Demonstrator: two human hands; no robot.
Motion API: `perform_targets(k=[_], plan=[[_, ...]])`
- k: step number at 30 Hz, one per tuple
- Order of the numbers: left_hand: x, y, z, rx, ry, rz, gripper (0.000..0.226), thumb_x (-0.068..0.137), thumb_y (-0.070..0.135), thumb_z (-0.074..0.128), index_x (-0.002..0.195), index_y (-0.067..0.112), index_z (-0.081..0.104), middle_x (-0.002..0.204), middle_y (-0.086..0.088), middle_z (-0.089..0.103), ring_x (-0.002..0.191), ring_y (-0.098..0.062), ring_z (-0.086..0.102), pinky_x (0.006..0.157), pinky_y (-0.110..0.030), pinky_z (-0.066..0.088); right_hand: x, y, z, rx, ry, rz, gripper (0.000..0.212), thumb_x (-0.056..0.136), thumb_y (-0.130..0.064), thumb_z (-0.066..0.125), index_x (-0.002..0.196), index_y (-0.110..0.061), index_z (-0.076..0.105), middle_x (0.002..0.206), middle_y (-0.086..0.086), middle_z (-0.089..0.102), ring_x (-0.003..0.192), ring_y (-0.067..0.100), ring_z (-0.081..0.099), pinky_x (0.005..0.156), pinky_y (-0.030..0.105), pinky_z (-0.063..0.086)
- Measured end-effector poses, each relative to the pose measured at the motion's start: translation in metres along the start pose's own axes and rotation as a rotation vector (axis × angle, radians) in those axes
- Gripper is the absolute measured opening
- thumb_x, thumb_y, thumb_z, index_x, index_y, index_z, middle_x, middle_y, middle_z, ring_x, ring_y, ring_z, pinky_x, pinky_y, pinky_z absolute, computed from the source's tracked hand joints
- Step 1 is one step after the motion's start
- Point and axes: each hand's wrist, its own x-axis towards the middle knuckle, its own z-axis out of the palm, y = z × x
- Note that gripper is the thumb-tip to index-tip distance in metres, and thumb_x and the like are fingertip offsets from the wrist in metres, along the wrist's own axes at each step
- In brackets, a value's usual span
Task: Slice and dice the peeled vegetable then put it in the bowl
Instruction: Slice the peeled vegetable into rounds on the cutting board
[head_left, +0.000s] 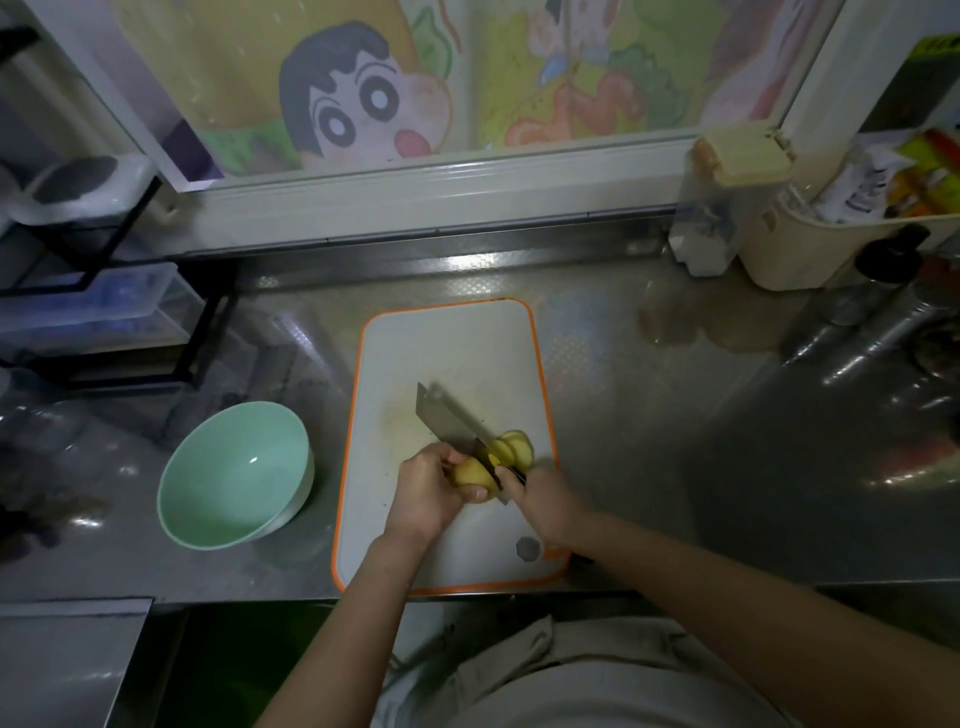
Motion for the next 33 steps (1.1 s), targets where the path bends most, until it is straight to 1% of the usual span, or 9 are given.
perform_targets(k=[3, 6, 9, 11, 15, 19, 25, 30, 33], plan=[[0.0, 0.0, -0.001, 0.004, -0.003, 0.003, 0.041, 0.058, 0.014, 0.087, 0.089, 0.012, 0.061, 0.087, 0.002, 0.06, 0.08, -0.015, 0.056, 0.064, -0.015, 0.041, 0.0, -0.001, -0.005, 0.011, -0.021, -0.025, 0.05, 0.099, -0.042, 0.038, 0.058, -0.013, 0.044, 0.054, 0.001, 0.043, 0.051, 0.015, 0.043, 0.052, 0.026, 0.033], [-0.001, -0.001, -0.001, 0.005, 0.004, 0.004, 0.04, 0.058, 0.014, 0.087, 0.089, 0.011, 0.061, 0.087, 0.002, 0.06, 0.08, -0.015, 0.055, 0.063, -0.015, 0.038, 0.002, -0.003, -0.01, -0.001, -0.053, -0.051, 0.057, 0.097, -0.047, 0.04, 0.08, 0.002, 0.062, 0.074, 0.015, 0.062, 0.074, 0.028, 0.061, 0.069, 0.034, 0.047], [-0.002, -0.003, 0.001, -0.004, 0.008, 0.01, 0.039, 0.058, 0.014, 0.087, 0.087, 0.012, 0.06, 0.088, 0.0, 0.062, 0.08, -0.016, 0.056, 0.059, -0.012, 0.038, 0.001, -0.004, -0.013, -0.016, -0.039, -0.095, 0.056, 0.097, -0.045, 0.04, 0.093, 0.005, 0.064, 0.08, 0.016, 0.061, 0.078, 0.027, 0.059, 0.07, 0.032, 0.044], [-0.003, -0.004, 0.001, -0.022, 0.017, 0.021, 0.038, 0.059, 0.013, 0.086, 0.084, 0.013, 0.058, 0.086, -0.001, 0.061, 0.079, -0.016, 0.056, 0.057, -0.008, 0.039, -0.001, -0.003, -0.014, -0.024, -0.025, -0.108, 0.052, 0.098, -0.043, 0.04, 0.084, 0.001, 0.062, 0.07, 0.009, 0.054, 0.07, 0.02, 0.054, 0.064, 0.027, 0.038], [-0.006, -0.007, 0.003, -0.05, 0.034, 0.051, 0.037, 0.062, 0.014, 0.085, 0.087, 0.014, 0.058, 0.089, -0.002, 0.061, 0.082, -0.016, 0.056, 0.058, -0.005, 0.039, -0.008, -0.007, -0.02, -0.012, 0.023, -0.104, 0.051, 0.099, -0.042, 0.037, 0.057, -0.016, 0.041, 0.055, -0.001, 0.04, 0.051, 0.01, 0.039, 0.048, 0.02, 0.028], [-0.008, -0.01, 0.007, -0.041, 0.067, 0.086, 0.038, 0.064, 0.02, 0.083, 0.09, 0.018, 0.056, 0.093, 0.001, 0.061, 0.085, -0.016, 0.057, 0.062, -0.009, 0.038, -0.02, -0.008, -0.028, 0.072, 0.002, -0.081, 0.048, 0.098, -0.045, 0.039, 0.059, -0.017, 0.039, 0.056, -0.002, 0.04, 0.05, 0.009, 0.04, 0.049, 0.021, 0.028], [-0.008, -0.01, 0.012, -0.003, 0.064, 0.168, 0.04, 0.069, 0.024, 0.08, 0.103, 0.021, 0.058, 0.103, 0.004, 0.064, 0.093, -0.016, 0.058, 0.079, -0.031, 0.049, -0.027, -0.003, -0.031, 0.028, 0.023, -0.04, 0.046, 0.098, -0.046, 0.039, 0.06, -0.02, 0.036, 0.06, -0.001, 0.038, 0.059, 0.015, 0.044, 0.056, 0.023, 0.032], [-0.008, -0.009, 0.011, -0.043, 0.046, 0.116, 0.041, 0.067, 0.02, 0.082, 0.099, 0.021, 0.057, 0.097, 0.004, 0.062, 0.09, -0.013, 0.056, 0.069, -0.015, 0.04, -0.026, 0.0, -0.031, -0.011, 0.054, -0.002, 0.05, 0.095, -0.053, 0.039, 0.081, -0.009, 0.058, 0.081, 0.009, 0.059, 0.086, 0.026, 0.06, 0.082, 0.035, 0.047], [-0.008, -0.01, 0.011, -0.065, 0.059, 0.067, 0.041, 0.065, 0.021, 0.083, 0.093, 0.022, 0.053, 0.093, 0.004, 0.06, 0.087, -0.013, 0.055, 0.063, -0.006, 0.035, -0.028, -0.002, -0.034, -0.043, 0.046, 0.001, 0.049, 0.095, -0.054, 0.038, 0.061, -0.019, 0.037, 0.062, 0.002, 0.042, 0.064, 0.021, 0.048, 0.063, 0.027, 0.038]])
